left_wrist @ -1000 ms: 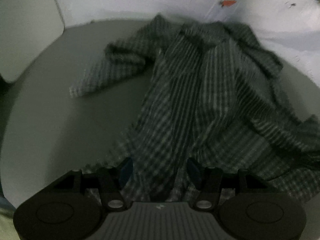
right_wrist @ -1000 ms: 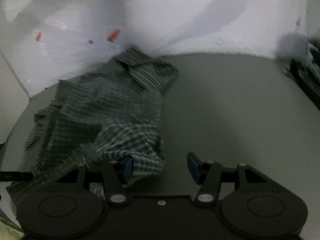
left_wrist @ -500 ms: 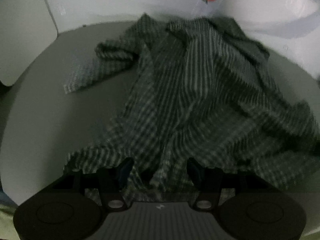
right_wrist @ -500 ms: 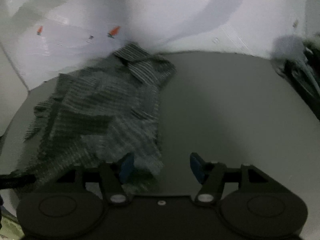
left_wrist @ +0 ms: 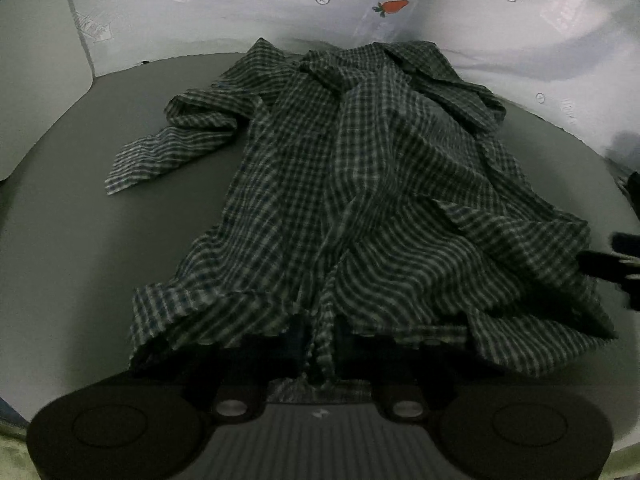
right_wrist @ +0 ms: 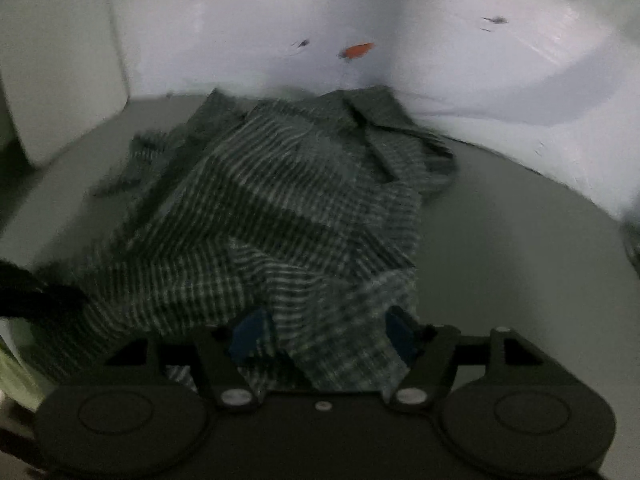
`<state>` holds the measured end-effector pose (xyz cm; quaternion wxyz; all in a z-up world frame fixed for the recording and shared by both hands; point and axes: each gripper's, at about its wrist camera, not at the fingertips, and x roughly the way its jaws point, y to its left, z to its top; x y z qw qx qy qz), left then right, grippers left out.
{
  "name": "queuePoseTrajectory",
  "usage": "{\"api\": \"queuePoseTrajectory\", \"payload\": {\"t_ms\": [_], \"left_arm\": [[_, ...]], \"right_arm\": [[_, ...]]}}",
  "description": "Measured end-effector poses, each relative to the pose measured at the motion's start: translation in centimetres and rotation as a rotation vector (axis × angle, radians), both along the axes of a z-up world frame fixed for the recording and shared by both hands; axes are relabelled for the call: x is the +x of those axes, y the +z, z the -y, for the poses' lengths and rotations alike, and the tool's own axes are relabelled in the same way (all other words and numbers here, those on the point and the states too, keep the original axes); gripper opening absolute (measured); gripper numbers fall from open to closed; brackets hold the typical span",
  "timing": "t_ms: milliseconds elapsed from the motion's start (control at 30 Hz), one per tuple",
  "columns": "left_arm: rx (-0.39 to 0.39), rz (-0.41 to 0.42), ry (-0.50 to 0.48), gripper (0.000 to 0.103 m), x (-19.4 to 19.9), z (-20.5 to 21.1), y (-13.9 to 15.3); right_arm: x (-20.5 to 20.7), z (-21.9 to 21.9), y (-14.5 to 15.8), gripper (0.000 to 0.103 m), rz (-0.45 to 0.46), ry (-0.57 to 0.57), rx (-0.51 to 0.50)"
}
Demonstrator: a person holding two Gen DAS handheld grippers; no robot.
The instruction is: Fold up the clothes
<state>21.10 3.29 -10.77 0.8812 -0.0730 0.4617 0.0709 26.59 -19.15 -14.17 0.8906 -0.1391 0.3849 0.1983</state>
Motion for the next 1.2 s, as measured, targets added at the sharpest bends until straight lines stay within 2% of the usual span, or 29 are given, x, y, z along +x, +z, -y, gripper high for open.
{"api": "queuePoseTrajectory", "payload": {"t_ms": [67,133,200,333,400,533,567,633,667,733,767,800,833,867,900,967,1067,1133,1200], "left_arm": [[-0.013,0.003,0.009,0.014,-0.4,-0.2,0.3],[-0.030,0.004,0.019,0.013,-0.9,-0.5,0.5],[-0.046,0.001,0.032,0.011,-1.4,-0.7,0.5],[-0.075,-0.030,0.043,0.009,-2.5,-1.0,0.2],[-0.095,-0.057,0.040,0.009,-3.0,-1.1,-0.2],[-0.157,-0.098,0.038,0.016,-3.4,-1.8,-0.8],[-0.170,-0.098,0.036,0.019,-3.3,-2.0,-0.7],[-0.169,-0.074,0.056,0.033,-2.8,-3.6,-0.1],[-0.165,-0.059,0.069,0.037,-2.5,-4.5,0.3],[-0.156,-0.029,0.097,0.054,-1.9,-6.4,1.0],[-0.152,-0.014,0.110,0.058,-1.5,-7.3,1.4],[-0.147,0.001,0.124,0.065,-1.2,-8.3,1.8],[-0.143,0.016,0.138,0.069,-0.9,-9.2,2.1],[-0.138,0.031,0.151,0.070,-0.6,-10.2,2.5],[-0.134,0.046,0.165,0.072,-0.3,-11.1,2.9],[-0.125,0.076,0.192,0.075,0.4,-13.0,3.6],[-0.110,0.096,0.254,0.076,2.2,-16.3,3.5],[-0.099,0.089,0.292,0.076,4.0,-18.6,2.5],[-0.086,0.076,0.285,0.076,6.0,-20.7,1.1]], "right_arm": [[1.0,-1.2,-1.8,0.070,-0.005,0.005,-0.093],[1.8,-1.9,-3.5,0.055,-0.018,0.007,-0.174],[2.1,-1.5,-4.4,0.005,-0.050,-0.003,-0.191],[1.0,2.3,-3.2,0.003,-0.082,-0.134,-0.099],[0.3,4.1,-3.1,0.003,-0.098,-0.193,-0.120],[-0.1,7.9,-3.9,0.004,-0.184,-0.327,-0.137],[0.0,8.5,-3.8,0.005,-0.201,-0.345,-0.115],[0.2,9.2,-3.4,0.009,-0.228,-0.384,-0.079],[0.3,9.3,-2.8,0.018,-0.232,-0.407,-0.071],[0.5,9.1,-1.3,0.036,-0.217,-0.426,-0.029],[0.5,8.8,-0.4,0.049,-0.195,-0.431,-0.001],[0.5,8.5,0.5,0.055,-0.172,-0.435,0.027],[0.6,7.9,1.3,0.057,-0.146,-0.436,0.052],[0.7,7.2,2.0,0.066,-0.119,-0.435,0.076],[0.9,6.4,2.6,0.084,-0.083,-0.433,0.110],[1.0,4.9,3.2,0.103,-0.012,-0.421,0.185],[1.8,1.9,1.5,0.103,0.009,-0.344,0.239],[2.8,-0.5,-1.0,0.103,-0.011,-0.301,0.237],[3.6,-2.5,-3.6,0.103,-0.048,-0.302,0.224]]}}
